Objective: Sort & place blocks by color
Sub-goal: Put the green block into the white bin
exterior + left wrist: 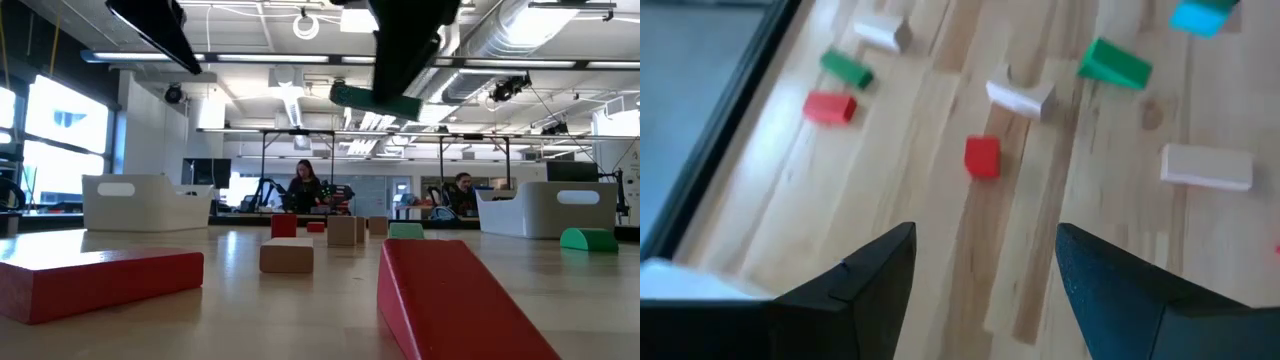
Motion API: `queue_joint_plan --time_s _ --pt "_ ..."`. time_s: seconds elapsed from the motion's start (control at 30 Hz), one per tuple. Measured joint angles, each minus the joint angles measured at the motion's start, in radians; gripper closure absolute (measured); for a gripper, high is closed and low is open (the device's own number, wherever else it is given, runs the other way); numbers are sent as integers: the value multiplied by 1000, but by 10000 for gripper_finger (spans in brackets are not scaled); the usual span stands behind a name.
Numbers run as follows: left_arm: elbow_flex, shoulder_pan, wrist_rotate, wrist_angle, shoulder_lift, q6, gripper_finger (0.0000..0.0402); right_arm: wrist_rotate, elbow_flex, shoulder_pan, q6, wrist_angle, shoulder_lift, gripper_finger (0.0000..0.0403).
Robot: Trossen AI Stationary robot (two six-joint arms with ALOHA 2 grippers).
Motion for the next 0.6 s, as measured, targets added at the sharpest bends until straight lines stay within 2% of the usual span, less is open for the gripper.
queue_joint_plan --time_s 0.37,0.6 --pt "-1 43 97 158 -25 232 172 11 106 -80 -296 6 0 321" --pt "-1 72 223 252 -65 332 172 -35 248 -104 -477 -31 -1 321"
